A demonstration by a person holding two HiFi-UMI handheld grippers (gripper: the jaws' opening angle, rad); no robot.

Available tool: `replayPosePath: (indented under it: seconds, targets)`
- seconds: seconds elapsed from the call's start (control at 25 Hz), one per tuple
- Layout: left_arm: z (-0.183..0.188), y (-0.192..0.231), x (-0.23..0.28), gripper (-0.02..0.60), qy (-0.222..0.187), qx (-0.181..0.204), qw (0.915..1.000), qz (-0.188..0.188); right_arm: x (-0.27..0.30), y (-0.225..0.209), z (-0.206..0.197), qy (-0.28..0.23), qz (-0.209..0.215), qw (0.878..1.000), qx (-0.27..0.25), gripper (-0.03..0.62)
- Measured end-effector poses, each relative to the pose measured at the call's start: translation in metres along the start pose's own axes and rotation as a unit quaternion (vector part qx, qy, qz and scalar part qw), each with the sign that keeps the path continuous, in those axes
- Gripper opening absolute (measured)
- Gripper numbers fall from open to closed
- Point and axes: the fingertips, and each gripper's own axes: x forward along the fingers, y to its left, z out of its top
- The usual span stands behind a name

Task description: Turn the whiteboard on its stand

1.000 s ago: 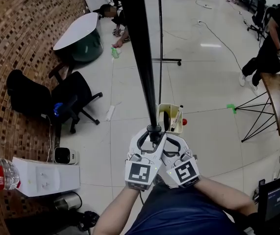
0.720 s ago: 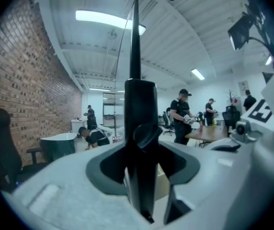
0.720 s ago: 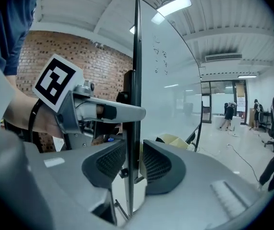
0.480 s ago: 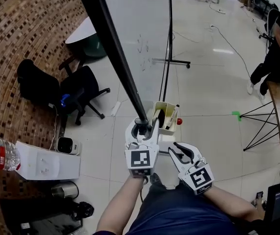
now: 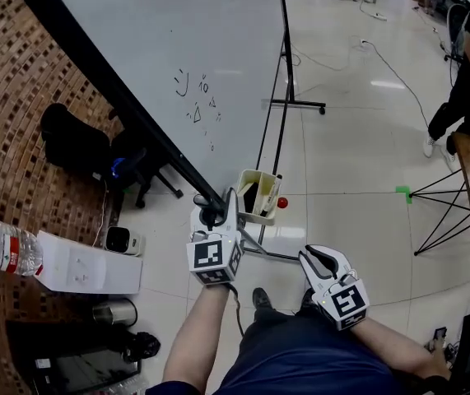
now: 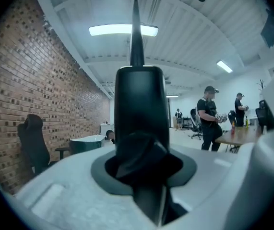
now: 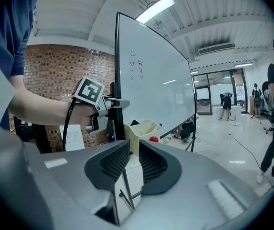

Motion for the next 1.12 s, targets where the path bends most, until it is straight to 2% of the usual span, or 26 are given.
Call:
replayPosePath:
  seconds: [0.36, 0.56, 0.68, 0.88, 1.12]
  targets:
    - [0.016, -0.016, -0.024, 0.135, 0.001, -0.003, 0.9999, 0.010, -0.008, -0.018, 0.006, 0.006, 0.039, 0.999, 0.011, 0.063]
    - [0.019, -0.020, -0.025, 0.135, 0.001, -0.005, 0.9999, 0.010, 0.002, -0.010, 0.012, 0.012, 0.055, 0.998, 0.010, 0.063]
    - [0.025, -0.028, -0.042, 0.135, 0.003, -0.011, 0.9999, 0.010, -0.010, 0.005, 0.016, 0.017, 0.035, 0.999, 0.004, 0.060]
    - [0.009, -0.039, -0.077, 0.135, -0.008, -0.004, 1.0000, -0.002, -0.037, 0.048, -0.019, 0.033, -0.008, 0.999, 0.009, 0.060]
    - [0.010, -0.046, -0.095, 0.135, -0.023, -0.005, 0.9996, -0.015, -0.068, 0.070, -0.033, 0.058, -0.047, 0.997, 0.008, 0.060]
